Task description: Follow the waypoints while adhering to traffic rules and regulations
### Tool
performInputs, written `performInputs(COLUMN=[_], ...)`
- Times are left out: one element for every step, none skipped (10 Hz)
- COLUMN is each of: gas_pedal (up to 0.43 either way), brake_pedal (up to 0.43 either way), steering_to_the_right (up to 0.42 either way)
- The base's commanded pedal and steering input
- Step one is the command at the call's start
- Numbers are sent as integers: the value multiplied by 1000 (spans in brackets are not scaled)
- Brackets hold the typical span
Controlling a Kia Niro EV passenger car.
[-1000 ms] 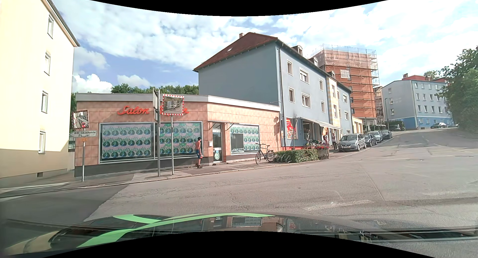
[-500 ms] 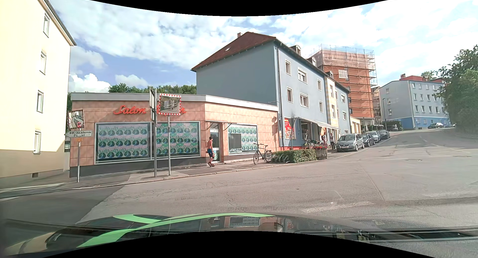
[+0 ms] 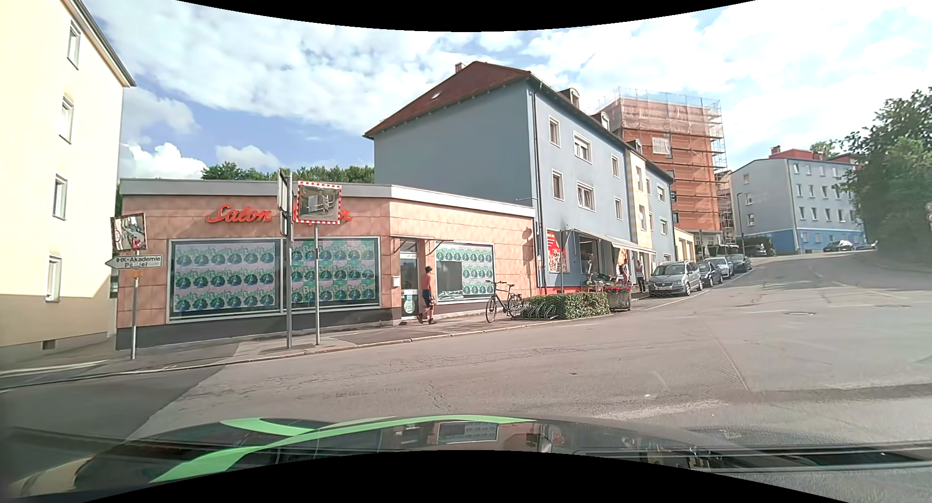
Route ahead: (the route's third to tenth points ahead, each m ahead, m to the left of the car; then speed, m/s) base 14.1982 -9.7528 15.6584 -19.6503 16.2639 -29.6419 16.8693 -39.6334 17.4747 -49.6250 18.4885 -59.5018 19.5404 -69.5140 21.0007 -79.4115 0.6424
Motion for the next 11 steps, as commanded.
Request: performInputs(gas_pedal=[209, 220, 248, 299, 299, 299, 299, 331, 350, 370, 370], brake_pedal=[0, 0, 0, 0, 0, 0, 0, 0, 0, 0, 0], steering_to_the_right=[323, 337, 353, 370, 386, 400, 407, 414, 430, 446, 455])
